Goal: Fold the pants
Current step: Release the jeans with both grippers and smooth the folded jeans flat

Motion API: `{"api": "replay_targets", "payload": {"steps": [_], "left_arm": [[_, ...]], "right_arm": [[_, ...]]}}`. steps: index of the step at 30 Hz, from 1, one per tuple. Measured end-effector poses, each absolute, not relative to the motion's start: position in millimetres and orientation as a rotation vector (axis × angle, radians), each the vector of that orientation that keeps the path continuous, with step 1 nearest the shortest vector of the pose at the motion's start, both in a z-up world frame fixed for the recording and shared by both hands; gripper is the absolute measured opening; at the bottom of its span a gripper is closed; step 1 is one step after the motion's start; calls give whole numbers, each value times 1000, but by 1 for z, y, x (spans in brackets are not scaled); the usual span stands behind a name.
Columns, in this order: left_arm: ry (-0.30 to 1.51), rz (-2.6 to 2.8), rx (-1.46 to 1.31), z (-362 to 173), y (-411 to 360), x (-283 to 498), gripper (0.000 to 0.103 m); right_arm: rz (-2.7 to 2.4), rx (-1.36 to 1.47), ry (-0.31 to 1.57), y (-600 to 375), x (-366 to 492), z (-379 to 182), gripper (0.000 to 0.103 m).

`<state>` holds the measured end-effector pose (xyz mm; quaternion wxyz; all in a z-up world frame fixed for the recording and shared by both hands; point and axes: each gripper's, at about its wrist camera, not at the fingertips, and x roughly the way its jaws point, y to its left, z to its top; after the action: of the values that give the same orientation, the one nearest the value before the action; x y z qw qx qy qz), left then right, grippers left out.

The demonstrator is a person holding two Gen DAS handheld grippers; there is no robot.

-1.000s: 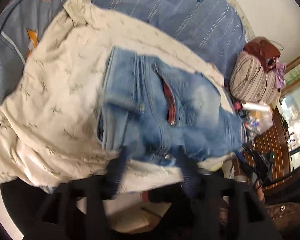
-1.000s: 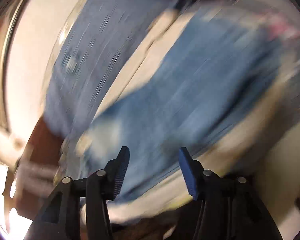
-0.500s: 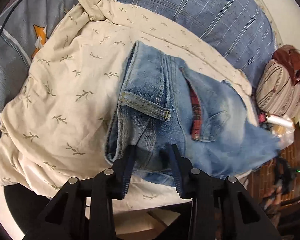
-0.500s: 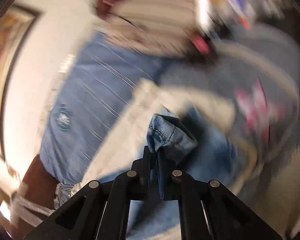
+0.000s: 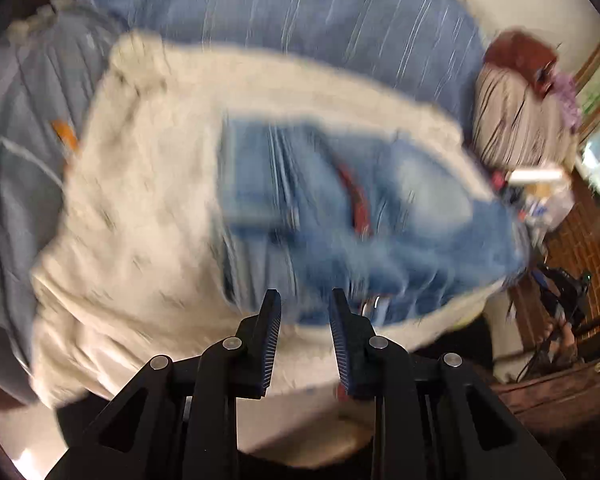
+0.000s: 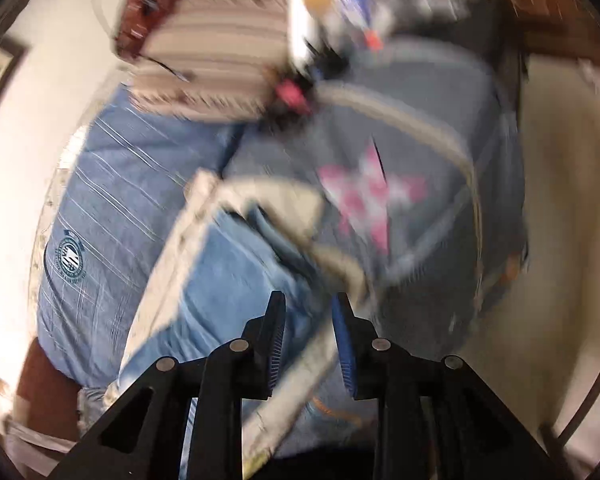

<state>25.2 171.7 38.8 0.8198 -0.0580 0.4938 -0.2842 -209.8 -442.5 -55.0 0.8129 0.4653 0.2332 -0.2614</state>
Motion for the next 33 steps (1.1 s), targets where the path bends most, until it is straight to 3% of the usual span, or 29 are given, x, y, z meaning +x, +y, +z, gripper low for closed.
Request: {"api": "replay_targets", "payload": {"steps": [1, 2, 3, 5, 12, 19, 21, 22, 23, 24, 25, 30, 33], "left_arm": [[1026, -583, -138, 46, 176, 31, 37], [1007, -545, -157, 51, 180, 41, 45], [999, -505, -177, 54, 182, 54, 59], [1019, -438, -223, 50, 184, 85, 62], [1269, -409, -331, 1, 158, 184, 60], [1376, -549, -335, -31, 128, 216, 61], [1397, -603, -353, -44, 125, 212, 59], [1390, -613, -347, -51, 123, 216, 50], [1372, -626, -332, -51, 119, 213, 42], [1366, -628, -321, -50, 117, 209, 33], [1358, -639, -330, -46, 116, 203, 22], [1259, -650, -233, -38, 110, 162, 20], [1312, -591, -223, -59, 110, 166, 21]], "right_arm": [[-539, 961, 488, -439, -206, -43, 38], [-498, 919, 486, -436, -193, -28, 53], [-455, 884, 494, -430, -175, -17, 67], [-332, 822, 527, -413, -133, -4, 73], [113, 633, 821, -310, 66, -20, 73], [297, 354, 1086, -229, 175, -52, 74], [317, 263, 1145, -213, 183, -64, 75], [307, 209, 1163, -207, 184, -69, 75], [288, 160, 1160, -206, 185, -72, 70], [277, 120, 1153, -205, 185, -73, 33], [305, 121, 1152, -204, 184, -73, 6], [301, 49, 1030, -195, 163, -37, 2], [226, 119, 1066, -218, 175, -55, 2]]}}
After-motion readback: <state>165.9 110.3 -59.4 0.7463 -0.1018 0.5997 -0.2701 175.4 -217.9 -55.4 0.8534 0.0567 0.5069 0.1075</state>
